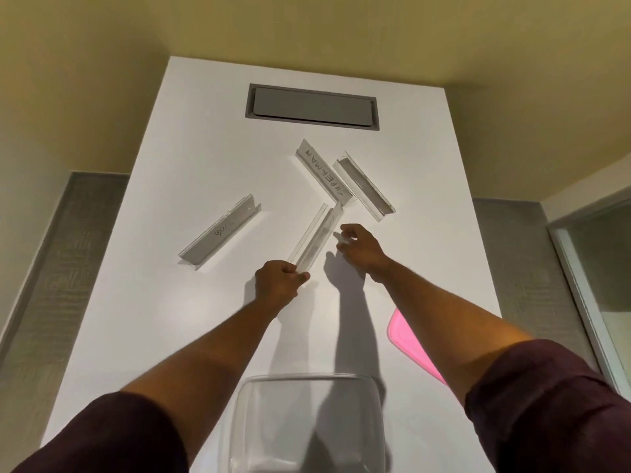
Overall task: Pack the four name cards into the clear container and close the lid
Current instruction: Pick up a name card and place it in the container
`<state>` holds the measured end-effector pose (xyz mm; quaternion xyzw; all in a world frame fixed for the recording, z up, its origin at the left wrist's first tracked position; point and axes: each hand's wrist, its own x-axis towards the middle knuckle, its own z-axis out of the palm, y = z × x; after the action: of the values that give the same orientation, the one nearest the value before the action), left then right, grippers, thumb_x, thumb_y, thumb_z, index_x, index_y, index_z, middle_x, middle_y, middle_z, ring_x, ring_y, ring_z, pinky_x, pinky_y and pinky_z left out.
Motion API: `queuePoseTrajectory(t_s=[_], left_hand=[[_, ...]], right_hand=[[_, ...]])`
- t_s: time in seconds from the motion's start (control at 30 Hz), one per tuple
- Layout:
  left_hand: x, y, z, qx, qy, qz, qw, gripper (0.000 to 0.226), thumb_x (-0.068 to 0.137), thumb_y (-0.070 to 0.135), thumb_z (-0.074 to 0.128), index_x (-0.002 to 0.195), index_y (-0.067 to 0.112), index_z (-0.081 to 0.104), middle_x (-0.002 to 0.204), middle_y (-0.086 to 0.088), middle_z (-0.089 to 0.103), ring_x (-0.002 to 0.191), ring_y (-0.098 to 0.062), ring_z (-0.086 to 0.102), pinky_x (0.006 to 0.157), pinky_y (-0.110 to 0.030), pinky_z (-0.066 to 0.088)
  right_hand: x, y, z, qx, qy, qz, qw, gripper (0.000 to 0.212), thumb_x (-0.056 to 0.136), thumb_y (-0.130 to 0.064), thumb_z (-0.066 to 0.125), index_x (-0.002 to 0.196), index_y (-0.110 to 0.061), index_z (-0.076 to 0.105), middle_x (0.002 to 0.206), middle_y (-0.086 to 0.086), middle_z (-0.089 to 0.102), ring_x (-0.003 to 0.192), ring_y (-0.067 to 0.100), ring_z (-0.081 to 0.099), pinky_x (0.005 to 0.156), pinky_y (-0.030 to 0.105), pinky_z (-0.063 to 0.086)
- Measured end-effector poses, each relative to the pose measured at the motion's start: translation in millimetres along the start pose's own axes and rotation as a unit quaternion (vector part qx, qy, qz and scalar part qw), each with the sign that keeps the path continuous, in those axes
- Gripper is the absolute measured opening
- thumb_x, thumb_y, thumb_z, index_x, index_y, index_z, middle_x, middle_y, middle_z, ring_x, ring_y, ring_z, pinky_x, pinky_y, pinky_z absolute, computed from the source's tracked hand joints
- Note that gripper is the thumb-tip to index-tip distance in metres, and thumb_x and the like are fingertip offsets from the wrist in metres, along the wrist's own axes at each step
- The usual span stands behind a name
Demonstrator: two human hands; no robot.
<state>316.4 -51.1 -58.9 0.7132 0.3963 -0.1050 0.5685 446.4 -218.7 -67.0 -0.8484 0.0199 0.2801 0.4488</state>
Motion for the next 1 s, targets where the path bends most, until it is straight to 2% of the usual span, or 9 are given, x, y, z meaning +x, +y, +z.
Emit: queuePoseTrajectory(t_s=[0.17,0.27,0.37,0.47,0.57,0.67,0.77,0.9,1.0], left_hand=[[21,-9,11,0.091,0.021,0.037,0.995,0.027,0.068,0.027,0.079,0.066,0.006,0.063,0.065,-0.017,0.069,0.063,-0.035,0.070,0.066,-0.051,0.061],[10,8,5,0.151,0.044,0.093,0.983,0.015,0.081,0.022,0.071,0.074,0.009,0.068,0.075,-0.009,0.072,0.075,-0.034,0.069,0.070,-0.036,0.057],[1,20,-9,0.226,0.067,0.172,0.957,0.016,0.088,0.020,0.064,0.077,0.009,0.068,0.078,-0.007,0.070,0.079,-0.031,0.064,0.068,-0.032,0.049],[-10,33,-30,0.302,0.079,0.254,0.915,0.019,0.093,0.026,0.057,0.086,0.014,0.069,0.086,-0.006,0.069,0.085,-0.031,0.065,0.071,-0.037,0.053],[-28,50,-48,0.382,0.093,0.305,0.868,0.022,0.097,0.034,0.051,0.092,0.022,0.069,0.093,-0.001,0.066,0.087,-0.026,0.064,0.066,-0.032,0.046],[-52,64,-60,0.406,0.103,0.358,0.834,0.023,0.097,0.035,0.051,0.091,0.025,0.071,0.089,0.003,0.065,0.090,-0.023,0.062,0.063,-0.034,0.048],[-78,67,-69,0.351,0.127,0.401,0.837,0.017,0.096,0.037,0.056,0.099,0.028,0.070,0.102,0.006,0.064,0.102,-0.019,0.056,0.069,-0.037,0.053],[-115,47,-70,0.126,0.130,0.408,0.895,0.053,0.087,0.037,0.071,0.134,0.027,0.049,0.135,0.003,0.044,0.124,-0.018,0.049,0.090,-0.032,0.051],[-137,18,-70,0.082,0.093,0.336,0.934,0.069,0.082,0.044,0.074,0.141,0.026,0.044,0.143,0.002,0.041,0.131,-0.020,0.046,0.102,-0.041,0.049]], right_hand=[[-14,2,4,-0.008,-0.026,-0.003,1.000,0.048,0.092,-0.020,0.063,0.139,-0.023,0.052,0.139,-0.002,0.055,0.122,0.019,0.057,0.106,0.041,0.049],[-21,-3,2,-0.092,-0.022,-0.076,0.993,0.049,0.094,-0.020,0.060,0.142,-0.016,0.050,0.142,0.003,0.054,0.126,0.020,0.054,0.108,0.040,0.045],[-25,-6,3,-0.240,0.033,-0.233,0.942,0.053,0.087,-0.028,0.055,0.139,-0.018,0.051,0.140,0.007,0.054,0.127,0.029,0.053,0.103,0.048,0.047],[-40,-28,6,-0.325,0.078,-0.345,0.877,0.050,0.088,-0.023,0.064,0.137,-0.025,0.054,0.148,0.002,0.048,0.130,0.031,0.047,0.092,0.042,0.047],[-65,-53,12,-0.344,0.049,-0.418,0.839,0.040,0.089,-0.021,0.071,0.128,-0.026,0.064,0.136,-0.001,0.062,0.123,0.027,0.054,0.090,0.042,0.048],[-92,-68,16,-0.333,0.043,-0.402,0.852,0.017,0.098,-0.031,0.061,0.112,-0.030,0.071,0.100,-0.004,0.074,0.094,0.025,0.063,0.074,0.041,0.052],[-120,-70,13,-0.276,0.088,-0.368,0.883,0.016,0.098,-0.040,0.058,0.097,-0.032,0.071,0.086,-0.010,0.074,0.080,0.016,0.064,0.067,0.038,0.053],[-159,-64,1,-0.077,0.095,-0.289,0.949,0.006,0.088,-0.028,0.072,0.093,-0.026,0.074,0.085,-0.010,0.076,0.078,0.009,0.070,0.072,0.034,0.057],[-197,-61,-8,0.136,0.052,-0.219,0.965,0.006,0.089,-0.012,0.073,0.093,-0.015,0.074,0.091,0.006,0.076,0.085,0.026,0.073,0.076,0.040,0.062]])
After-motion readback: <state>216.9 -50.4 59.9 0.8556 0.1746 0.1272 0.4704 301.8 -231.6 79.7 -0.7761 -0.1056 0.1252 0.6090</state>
